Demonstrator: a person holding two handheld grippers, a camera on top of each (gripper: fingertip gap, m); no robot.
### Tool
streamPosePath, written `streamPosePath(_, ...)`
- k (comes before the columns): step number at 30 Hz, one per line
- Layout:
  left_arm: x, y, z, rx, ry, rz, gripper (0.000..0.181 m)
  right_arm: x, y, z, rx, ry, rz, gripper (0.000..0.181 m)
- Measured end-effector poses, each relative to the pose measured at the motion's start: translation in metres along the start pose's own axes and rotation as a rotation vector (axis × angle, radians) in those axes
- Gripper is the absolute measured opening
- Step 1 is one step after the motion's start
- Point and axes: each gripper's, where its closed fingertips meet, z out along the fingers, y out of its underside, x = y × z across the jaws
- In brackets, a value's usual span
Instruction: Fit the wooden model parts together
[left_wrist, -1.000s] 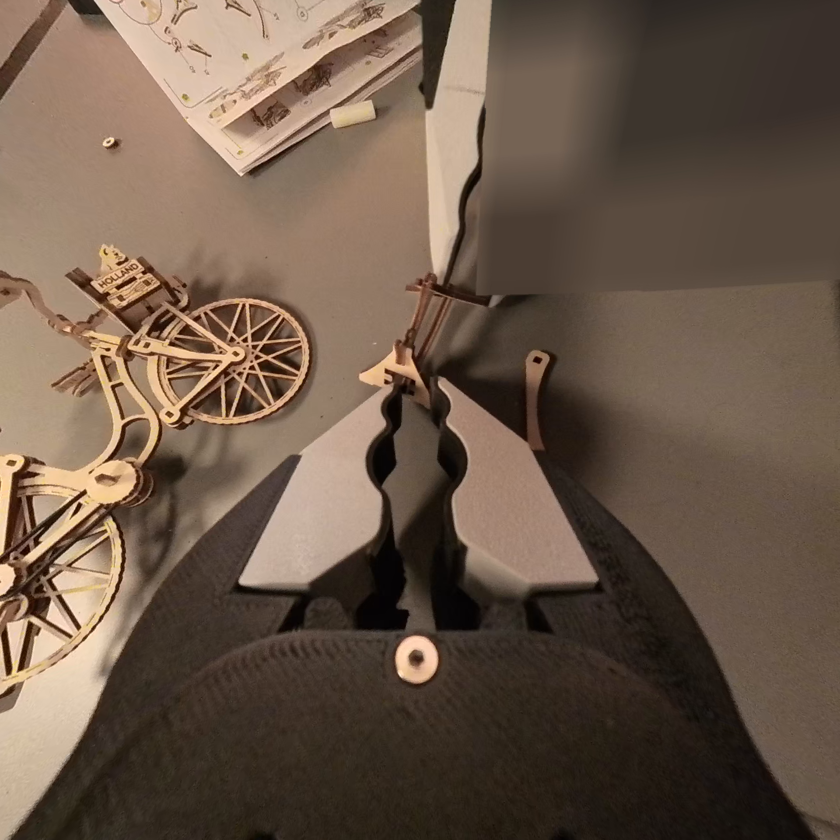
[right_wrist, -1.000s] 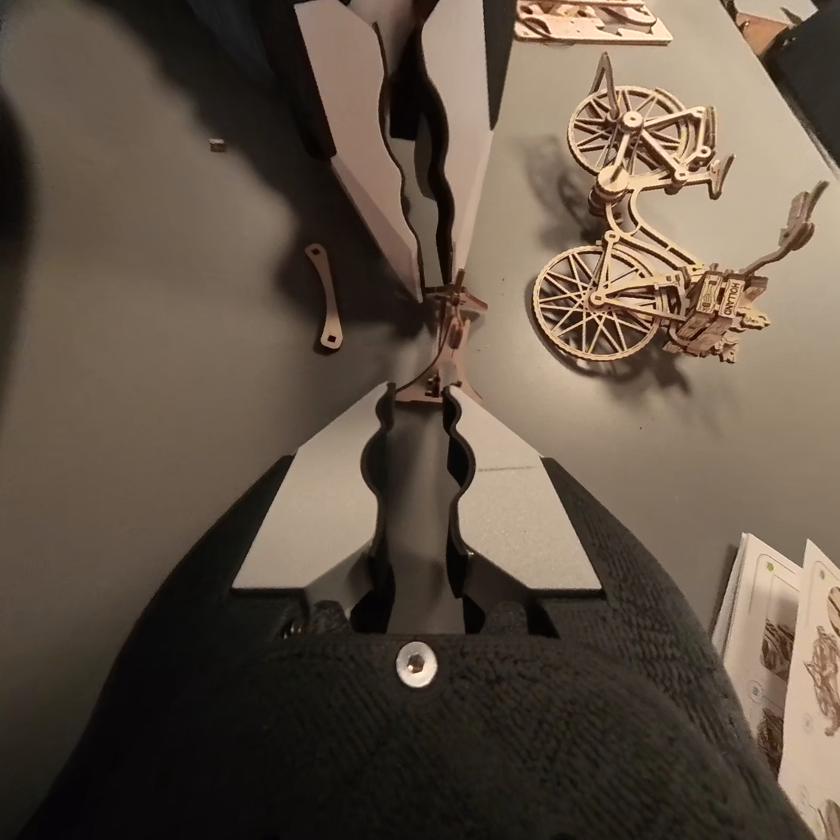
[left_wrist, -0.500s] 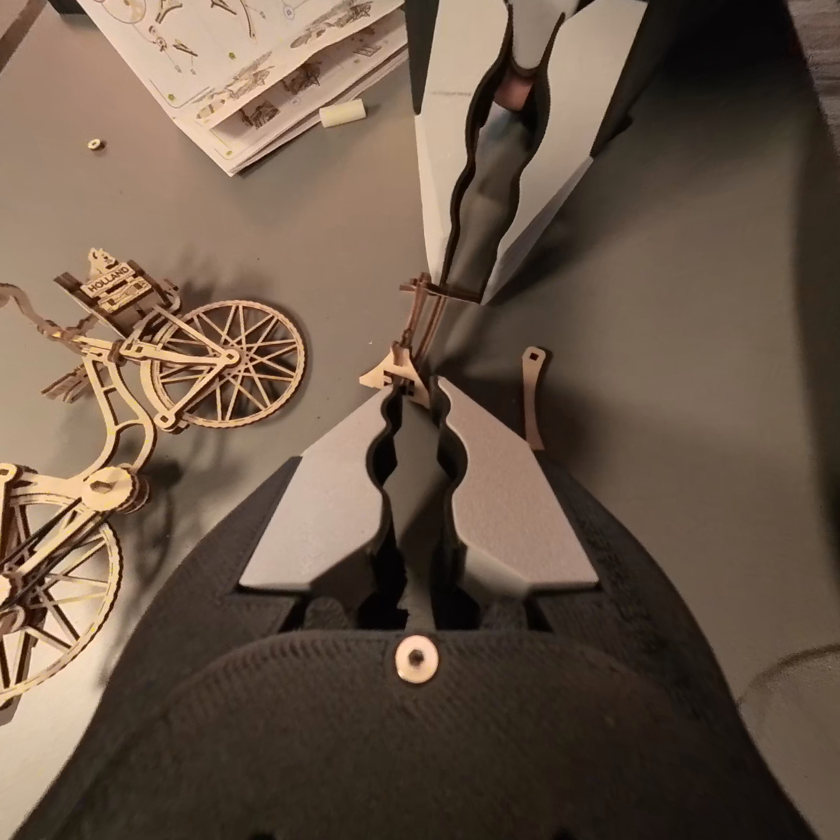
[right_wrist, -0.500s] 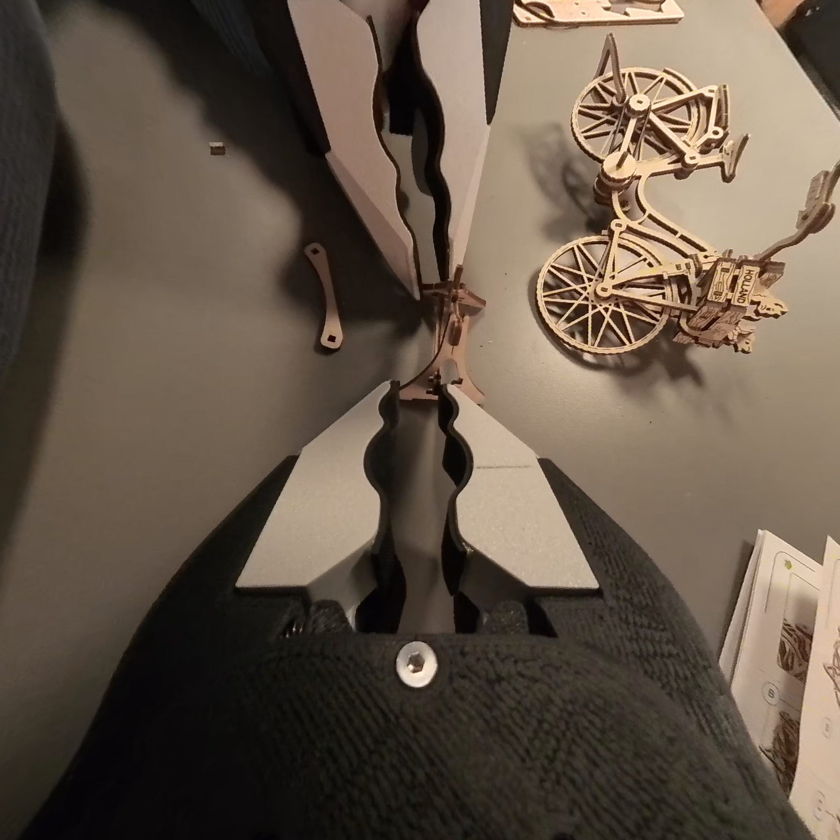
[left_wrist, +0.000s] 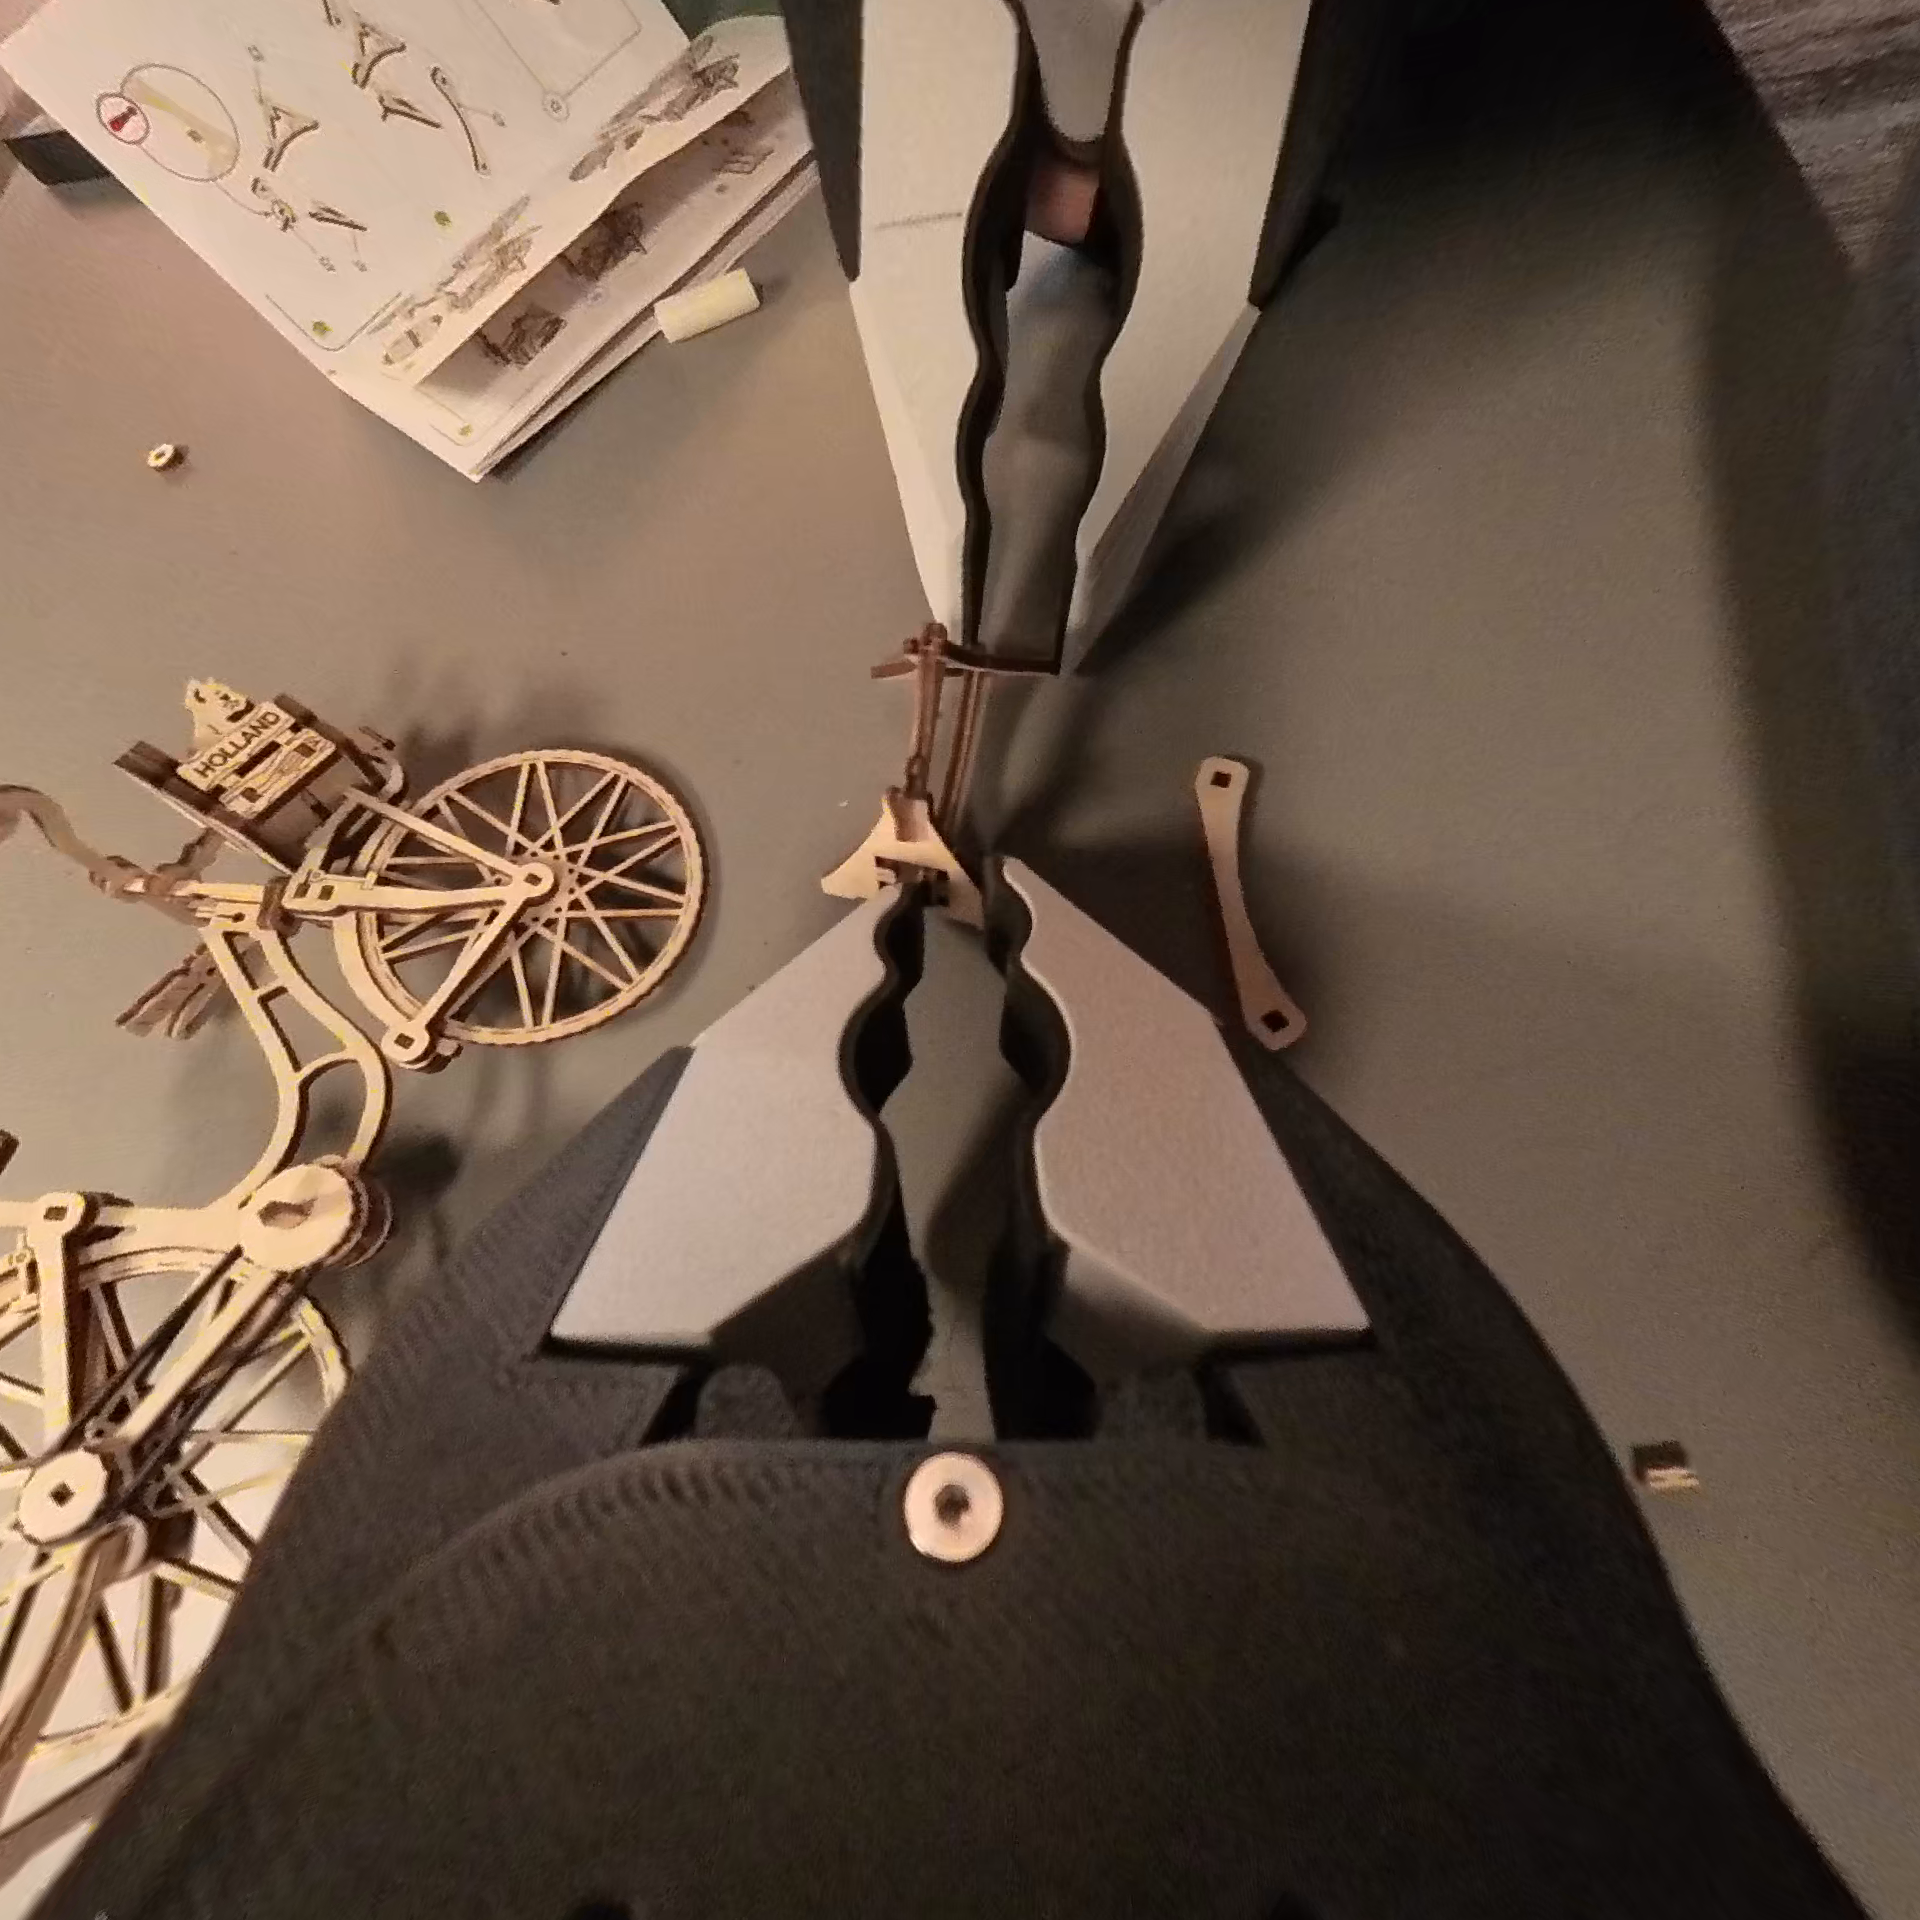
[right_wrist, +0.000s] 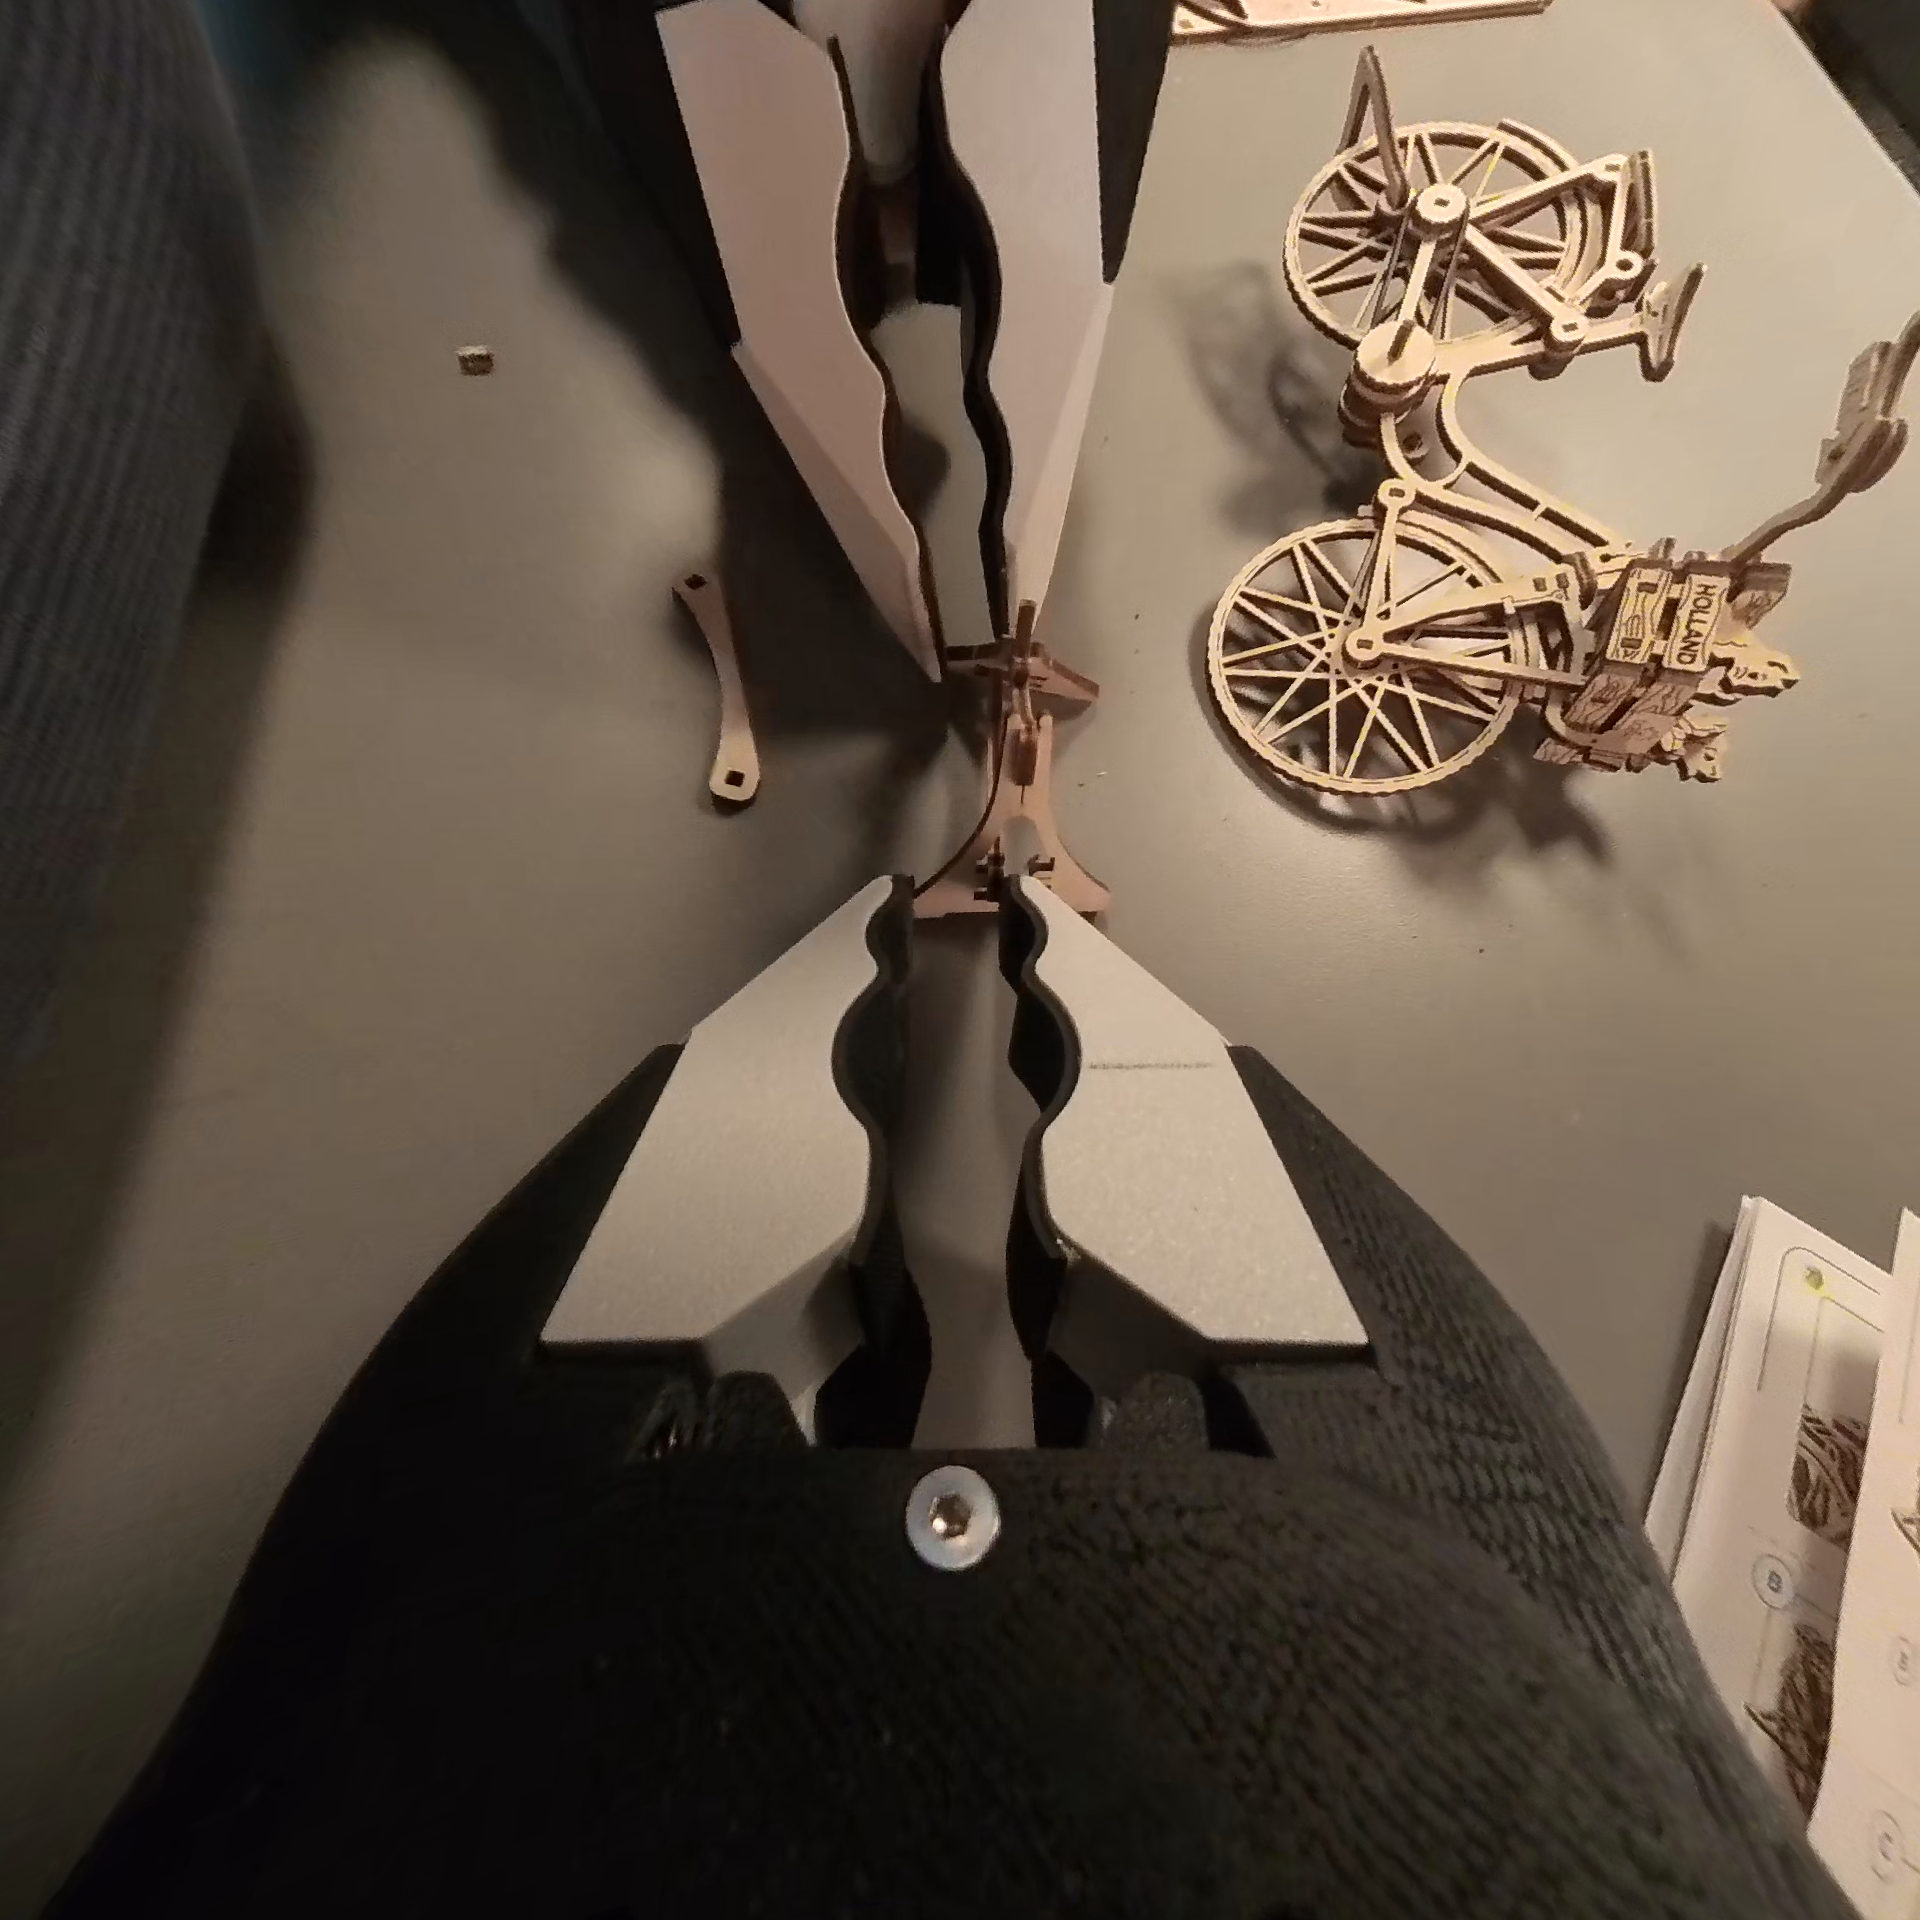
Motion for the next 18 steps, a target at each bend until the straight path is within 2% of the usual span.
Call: streamPosePath(18, -0.005, -0.002, 0.004, -0.014, -0.015, 0.081, 0.010, 0.007, 0.002, -0.001, -0.003, 0.012, 0.004, 0.014)
